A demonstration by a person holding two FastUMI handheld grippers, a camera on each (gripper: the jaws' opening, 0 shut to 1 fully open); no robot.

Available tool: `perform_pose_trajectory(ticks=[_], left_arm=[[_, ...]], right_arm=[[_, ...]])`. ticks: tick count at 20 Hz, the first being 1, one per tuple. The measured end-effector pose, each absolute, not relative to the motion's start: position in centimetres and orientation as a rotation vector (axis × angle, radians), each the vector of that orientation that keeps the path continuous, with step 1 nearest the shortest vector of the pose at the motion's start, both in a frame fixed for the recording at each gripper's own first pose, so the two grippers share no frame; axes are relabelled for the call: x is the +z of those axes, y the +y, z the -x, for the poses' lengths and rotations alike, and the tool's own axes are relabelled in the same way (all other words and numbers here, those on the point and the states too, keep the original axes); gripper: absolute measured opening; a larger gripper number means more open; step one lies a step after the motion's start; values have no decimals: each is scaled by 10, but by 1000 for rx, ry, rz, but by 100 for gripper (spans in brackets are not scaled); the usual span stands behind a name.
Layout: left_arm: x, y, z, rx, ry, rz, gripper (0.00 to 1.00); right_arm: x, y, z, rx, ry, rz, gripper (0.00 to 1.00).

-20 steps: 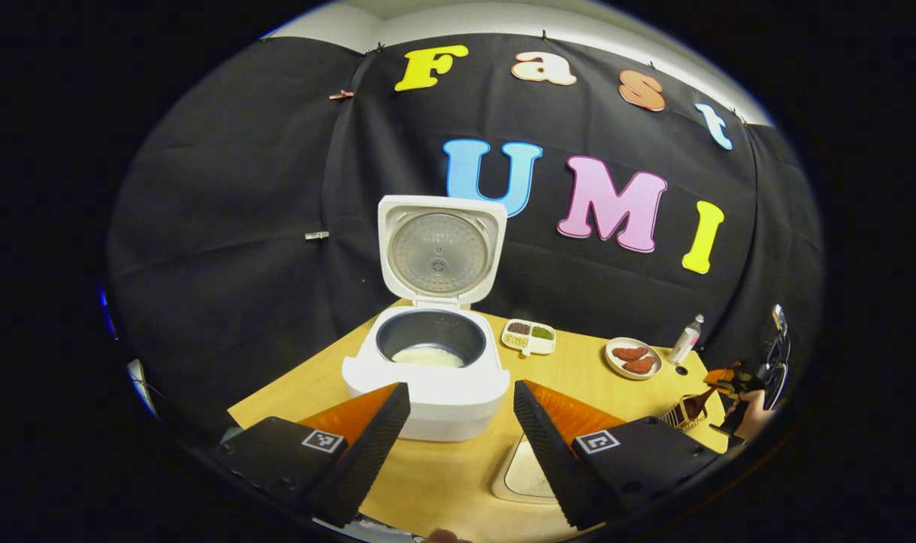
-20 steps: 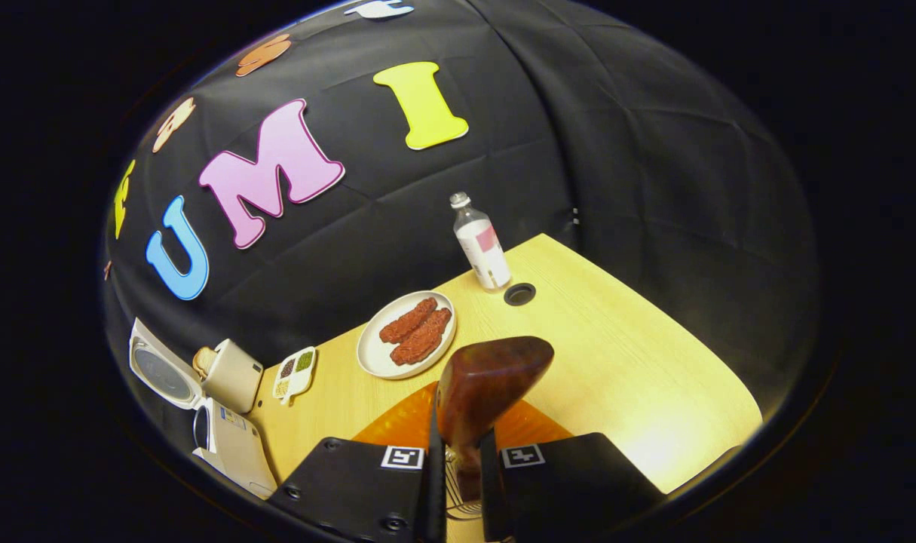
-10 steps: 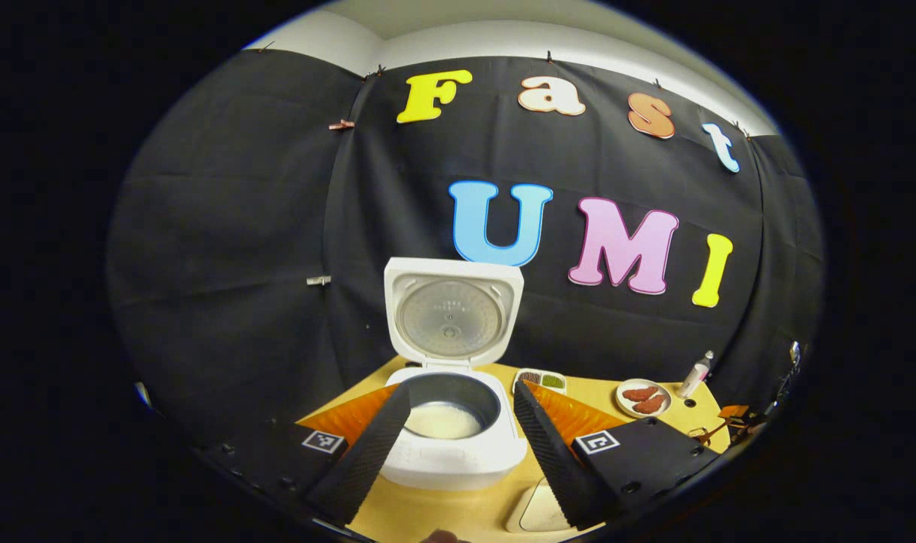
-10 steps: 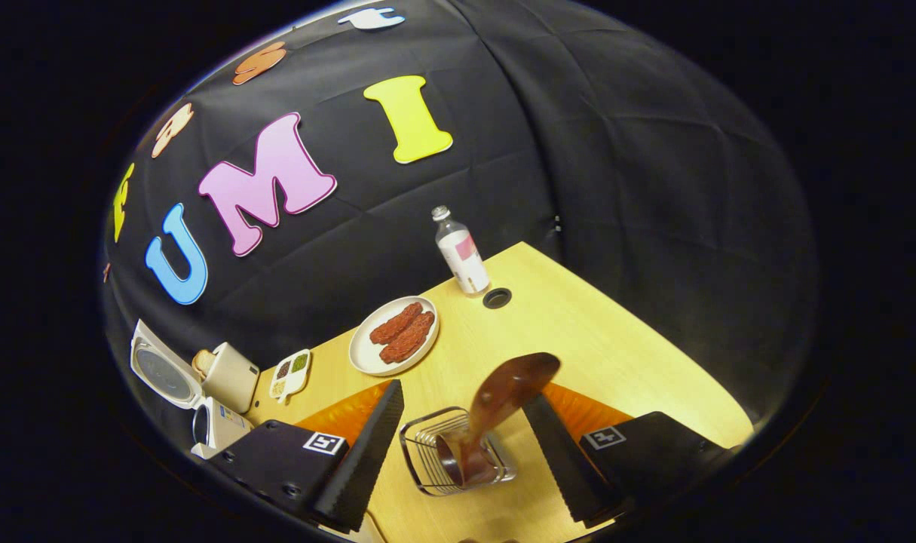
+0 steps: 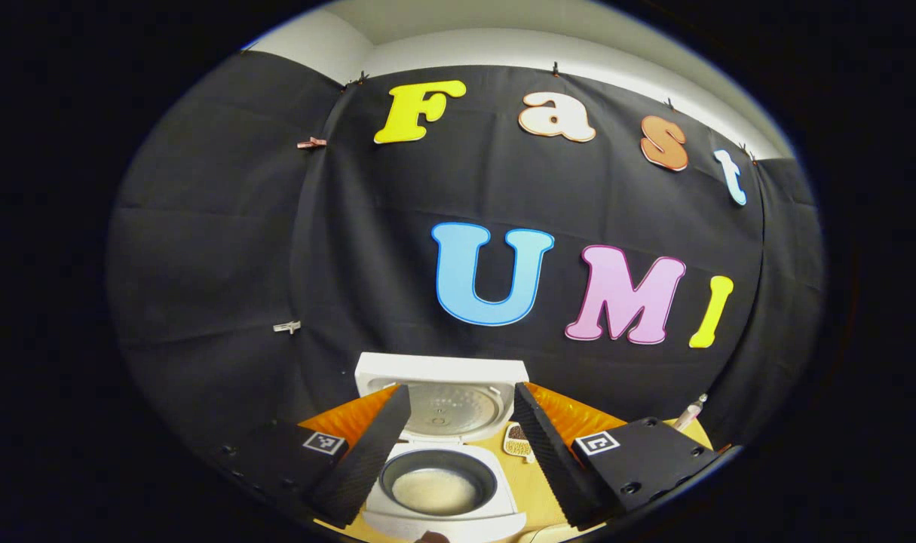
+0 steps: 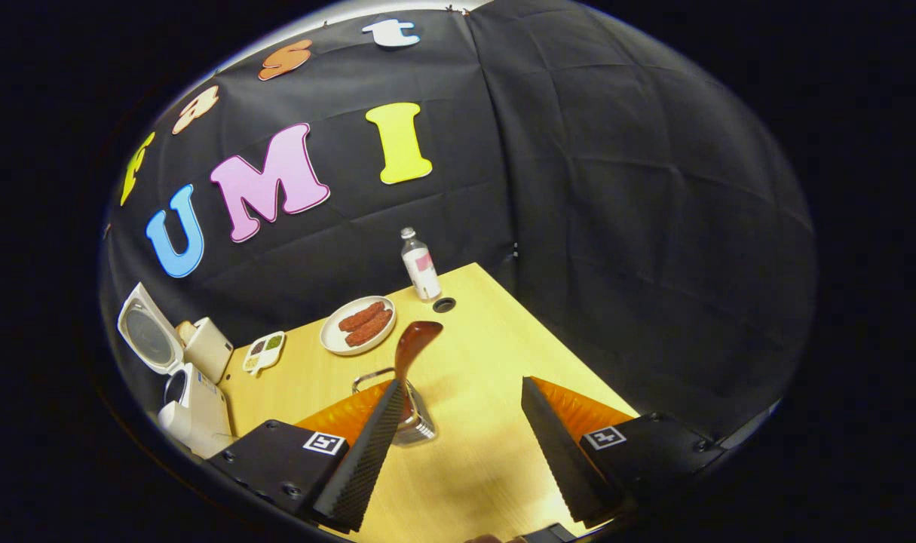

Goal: Close the left gripper, press the button to open the rice cooker; take a wooden spoon from the chopstick holder with the right hand, scoop a spoonful of rice and pour it into the rice cooker, then put the wooden spoon back into the chopstick holder.

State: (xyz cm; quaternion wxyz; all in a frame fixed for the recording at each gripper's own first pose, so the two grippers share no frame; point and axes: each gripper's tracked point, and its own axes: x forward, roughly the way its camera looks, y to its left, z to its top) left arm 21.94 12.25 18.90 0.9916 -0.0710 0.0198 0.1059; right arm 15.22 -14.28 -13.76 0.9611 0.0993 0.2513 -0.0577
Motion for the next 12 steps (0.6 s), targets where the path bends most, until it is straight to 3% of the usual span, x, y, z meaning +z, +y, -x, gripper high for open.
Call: perform_pose_trajectory(ticks=[6,12], left_arm=[[202,152,-317,168,86,105,95],[164,180,-392,165,233,99,95]], right_arm=[[-112,-172,-95,-187,499,-97,98],[-77,-165,-61,-197,450,-1,99]])
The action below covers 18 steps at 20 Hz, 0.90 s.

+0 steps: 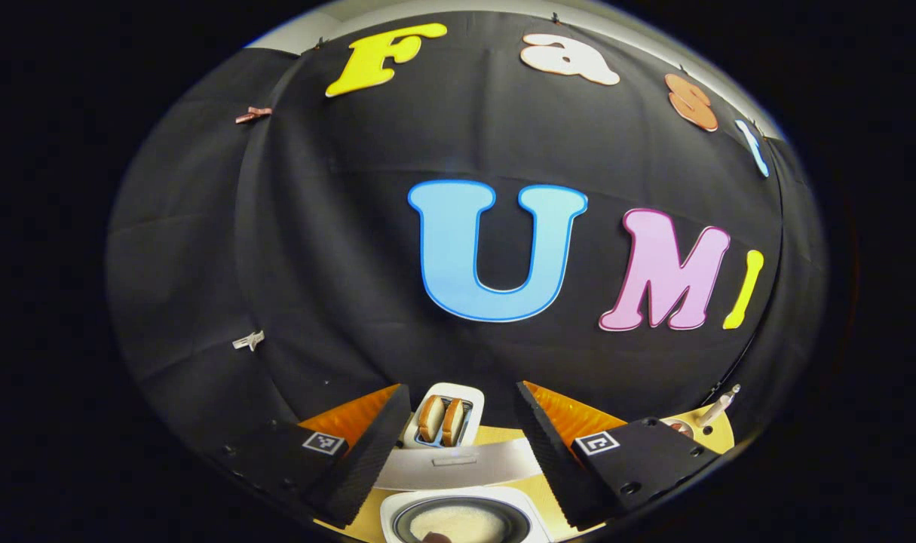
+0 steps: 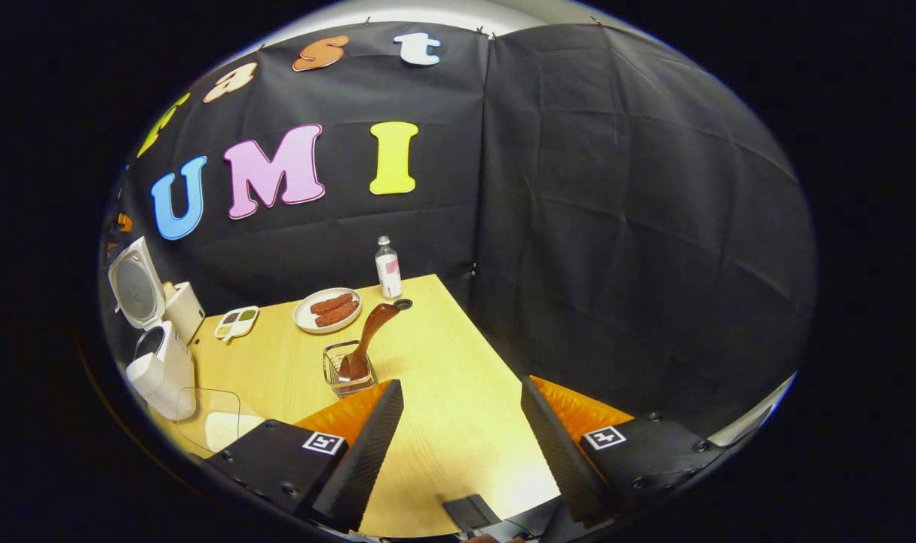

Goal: Close the left gripper, press the button to open the rice cooker; take a wooden spoon from the chopstick holder with the right hand, scoop a spoonful of rice and pour it into the rice cooker, then put the wooden spoon back into the chopstick holder.

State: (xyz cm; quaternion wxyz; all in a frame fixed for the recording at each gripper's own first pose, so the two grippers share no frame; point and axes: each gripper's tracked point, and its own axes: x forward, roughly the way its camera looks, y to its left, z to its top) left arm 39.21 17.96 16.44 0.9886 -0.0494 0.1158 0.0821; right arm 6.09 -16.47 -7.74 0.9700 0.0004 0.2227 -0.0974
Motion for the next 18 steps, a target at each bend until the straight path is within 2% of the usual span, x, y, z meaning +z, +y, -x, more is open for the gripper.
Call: perform_pose_trajectory(ticks=[4,7,13,18], left_arm=[[126,185,-397,188,372,123,95],[121,175,-383,183,423,120,98],[77,138,-307,96,553,164,98],[6,109,-247,117,572,101,98]], right_arm=[[-58,-142,-59,-167,401,-12,99],[-48,-123,-62,-131,370,-25,99],[-51,-94,-70,-48,351,-47,99],[-57,-86,-70,-14,365,-60,99]])
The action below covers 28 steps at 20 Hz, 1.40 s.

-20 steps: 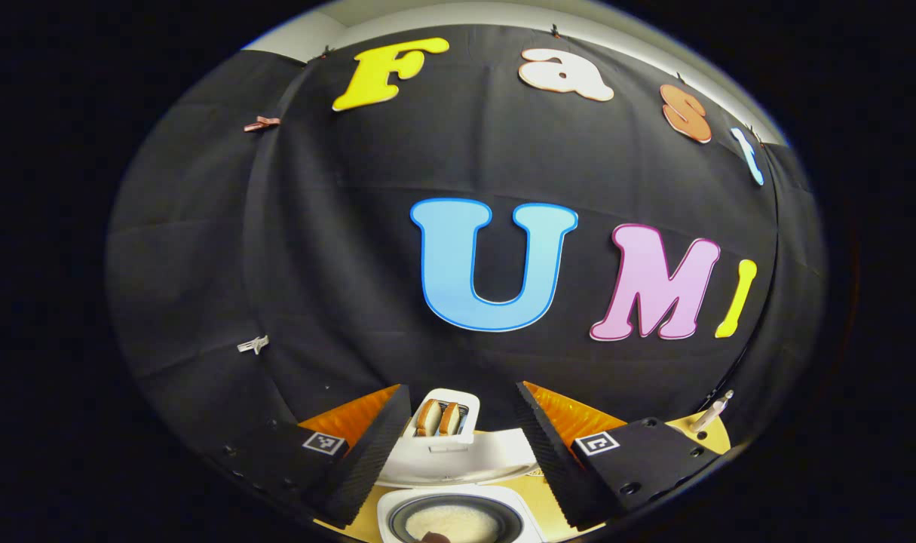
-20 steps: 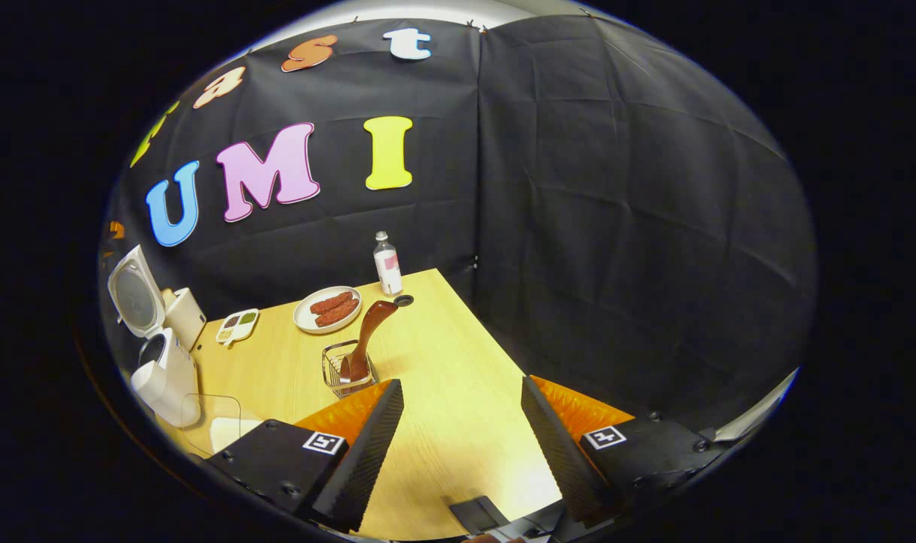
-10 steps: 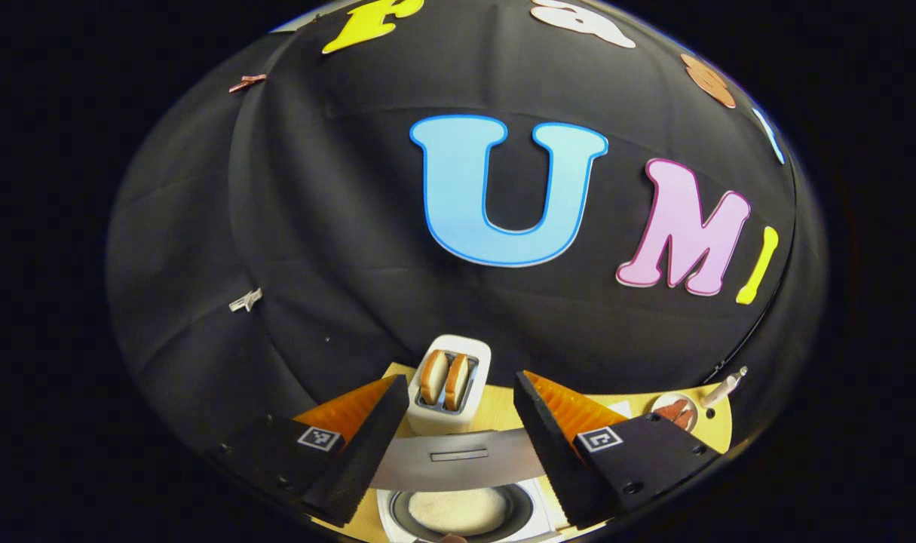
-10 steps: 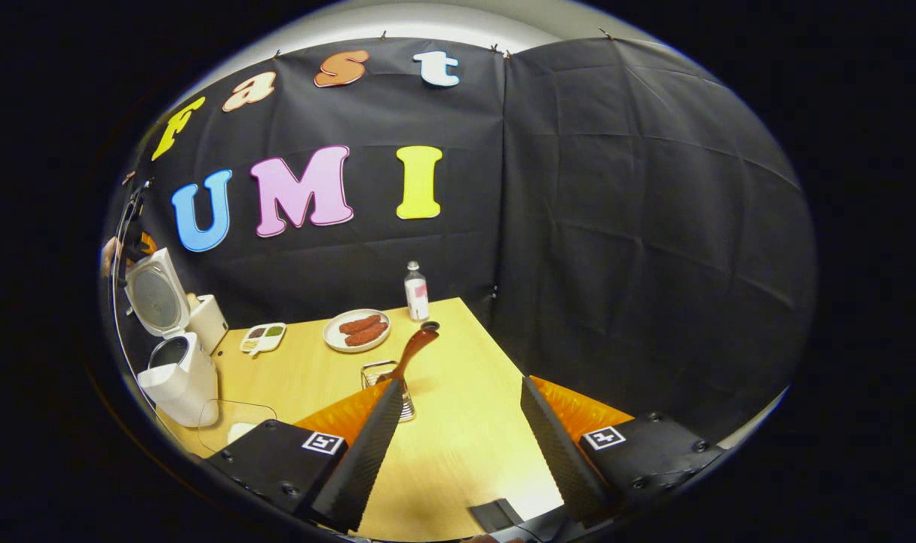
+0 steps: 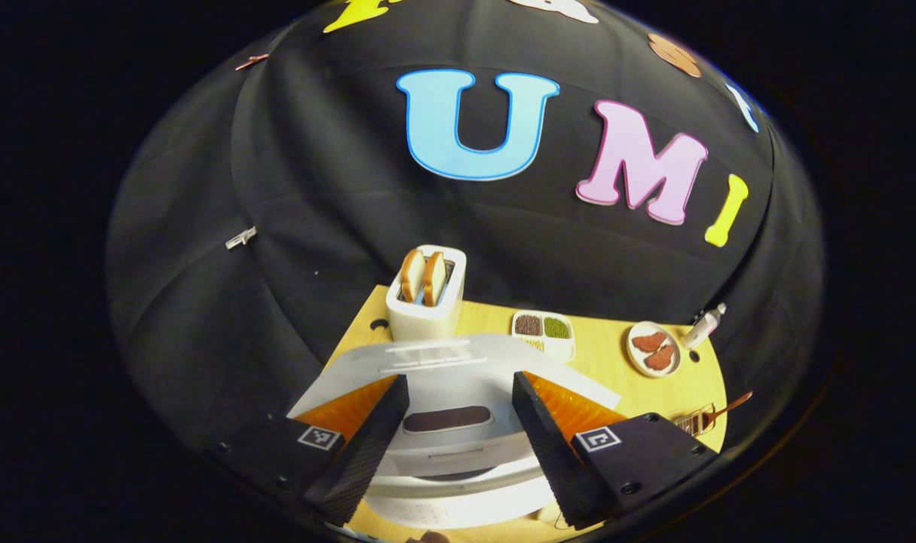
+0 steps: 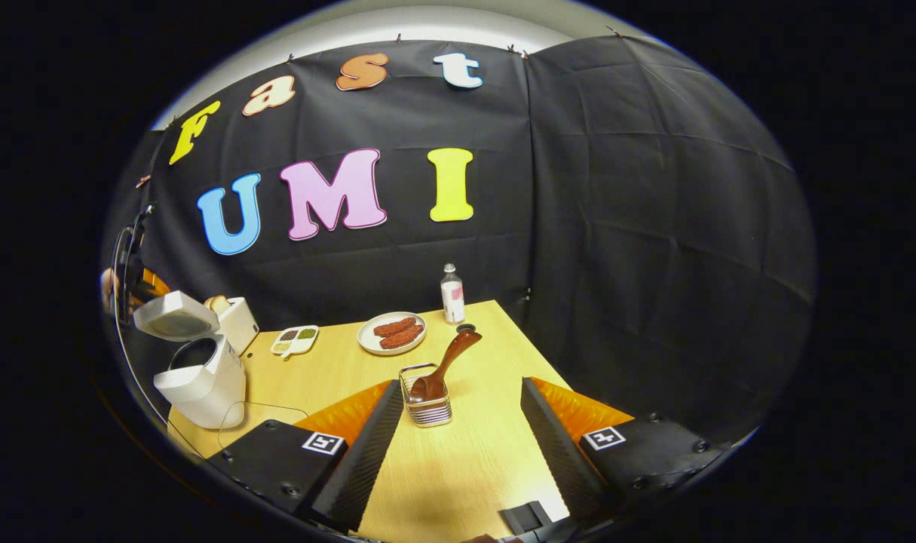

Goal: Close the left gripper, press the button to open the rice cooker; take a wooden spoon from the chopstick holder with the right hand, scoop a spoonful of rice and pour it into the rice cooker, then put the wooden spoon back into the chopstick holder.

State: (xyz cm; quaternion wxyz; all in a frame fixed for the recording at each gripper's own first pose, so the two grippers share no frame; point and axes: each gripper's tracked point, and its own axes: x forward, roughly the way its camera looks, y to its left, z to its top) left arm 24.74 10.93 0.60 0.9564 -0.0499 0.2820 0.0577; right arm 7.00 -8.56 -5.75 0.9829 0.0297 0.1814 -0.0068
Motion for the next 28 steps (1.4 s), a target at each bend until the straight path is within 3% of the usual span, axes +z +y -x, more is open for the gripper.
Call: perform_pose_trajectory(ticks=[9,17,22,28], left_arm=[[-104,89,-223,166,570,78,98],[-106,77,-222,172,539,61,99],[35,-1,-185,35,180,130,96],[99,-41,-129,-64,73,114,96]], right_arm=[[-68,-85,-65,-5,403,-69,99],[-63,-65,-80,30,395,-69,99],[-59,-18,-91,122,378,-68,99],[-42,15,-109,151,338,-42,99]])
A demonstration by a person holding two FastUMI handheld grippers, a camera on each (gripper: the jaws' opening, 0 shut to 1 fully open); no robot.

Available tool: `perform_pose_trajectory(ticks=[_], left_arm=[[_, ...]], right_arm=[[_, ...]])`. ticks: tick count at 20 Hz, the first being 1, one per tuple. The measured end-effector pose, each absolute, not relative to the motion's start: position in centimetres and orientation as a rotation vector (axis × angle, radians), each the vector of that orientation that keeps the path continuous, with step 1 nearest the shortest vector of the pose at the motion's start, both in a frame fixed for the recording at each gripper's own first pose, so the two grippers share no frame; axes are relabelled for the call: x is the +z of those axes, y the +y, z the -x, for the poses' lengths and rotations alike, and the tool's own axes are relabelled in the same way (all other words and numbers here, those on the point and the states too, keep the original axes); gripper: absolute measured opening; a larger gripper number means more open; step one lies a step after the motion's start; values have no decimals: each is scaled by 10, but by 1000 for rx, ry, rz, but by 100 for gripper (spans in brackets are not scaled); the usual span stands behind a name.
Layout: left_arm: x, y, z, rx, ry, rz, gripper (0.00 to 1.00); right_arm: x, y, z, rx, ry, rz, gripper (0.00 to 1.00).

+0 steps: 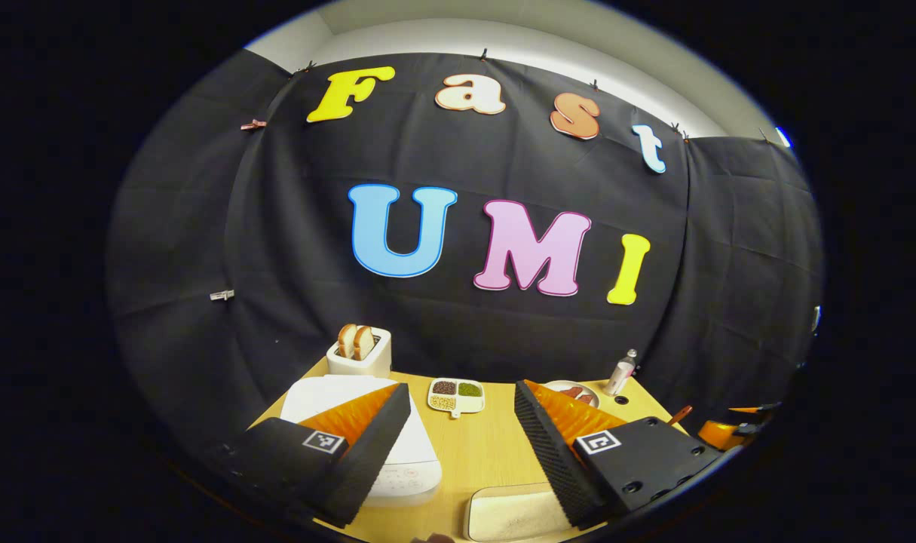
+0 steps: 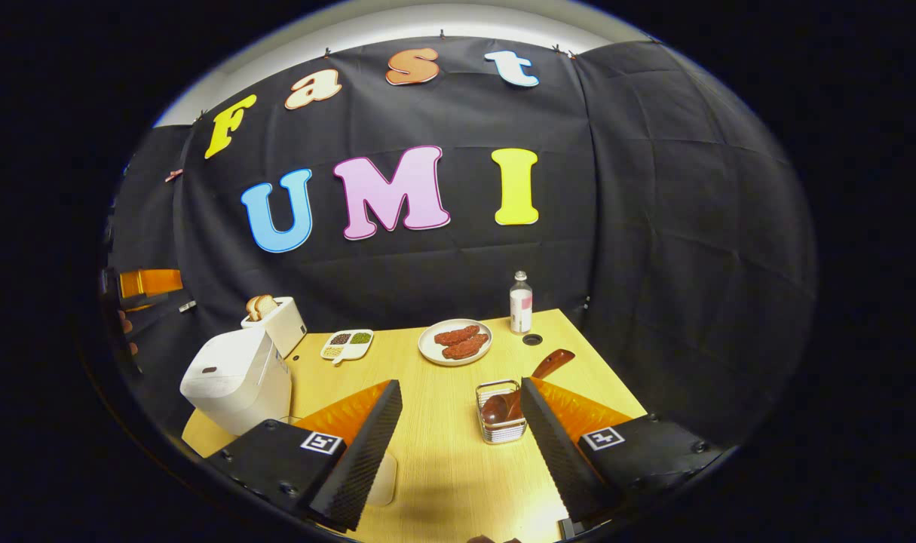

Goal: Close the left gripper, press the button to open the rice cooker; take a wooden spoon from the chopstick holder with the right hand, scoop a spoonful of rice and pour it into the rice cooker, then put the wooden spoon back into the chopstick holder.

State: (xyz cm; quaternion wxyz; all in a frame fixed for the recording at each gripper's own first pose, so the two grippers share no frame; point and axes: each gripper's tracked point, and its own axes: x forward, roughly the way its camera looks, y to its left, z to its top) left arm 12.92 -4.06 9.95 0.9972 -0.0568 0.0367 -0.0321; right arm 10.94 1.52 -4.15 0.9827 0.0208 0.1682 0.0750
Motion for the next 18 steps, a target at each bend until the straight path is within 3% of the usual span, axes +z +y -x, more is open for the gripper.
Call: perform_pose_trajectory(ticks=[4,8,18], left_arm=[[102,-65,-113,-132,22,80,95],[82,-84,-100,-181,64,93,96],[82,-54,-82,-144,31,42,95]], right_arm=[[-12,34,-117,166,262,-44,99],[20,41,-118,157,188,-38,98],[30,44,-98,119,166,-20,98]])
